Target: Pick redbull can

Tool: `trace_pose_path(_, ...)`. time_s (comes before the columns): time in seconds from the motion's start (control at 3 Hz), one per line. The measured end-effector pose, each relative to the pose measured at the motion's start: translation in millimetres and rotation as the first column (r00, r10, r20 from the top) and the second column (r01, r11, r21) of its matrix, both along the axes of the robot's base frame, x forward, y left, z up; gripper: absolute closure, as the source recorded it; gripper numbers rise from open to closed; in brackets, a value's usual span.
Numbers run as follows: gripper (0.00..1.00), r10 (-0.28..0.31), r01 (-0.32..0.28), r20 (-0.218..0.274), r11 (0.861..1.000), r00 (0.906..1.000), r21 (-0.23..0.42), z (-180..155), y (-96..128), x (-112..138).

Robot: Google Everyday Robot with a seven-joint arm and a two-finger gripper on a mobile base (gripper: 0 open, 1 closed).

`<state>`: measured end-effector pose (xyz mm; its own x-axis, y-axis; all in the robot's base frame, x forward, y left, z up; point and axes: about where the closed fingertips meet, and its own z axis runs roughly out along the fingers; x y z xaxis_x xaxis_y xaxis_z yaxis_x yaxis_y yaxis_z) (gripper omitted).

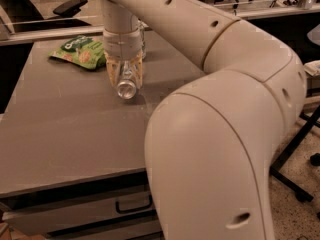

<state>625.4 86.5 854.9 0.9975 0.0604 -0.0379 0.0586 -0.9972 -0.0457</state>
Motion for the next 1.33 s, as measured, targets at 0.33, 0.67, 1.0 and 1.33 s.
trace_pose_path(0.33, 0.83, -0.048, 0.048, 0.061, 0.999, 0.9970, 0.007, 36.6, -1.3, -15.1)
trace_pose_path(0.67, 1.00, -0.101, 0.092, 0.107, 0.992, 0.9891, 0.090, 90.6, -8.3, -38.2)
trace_pose_path(1.0, 1.00, -0.115, 0.097, 0.128, 0.985, 0.9851, 0.145, 108.1, -3.5, -41.8)
trace_pose_path(1.33, 1.00, -0.119, 0.093, 0.149, 0.981, 0.9817, 0.168, 107.4, 3.3, -34.4)
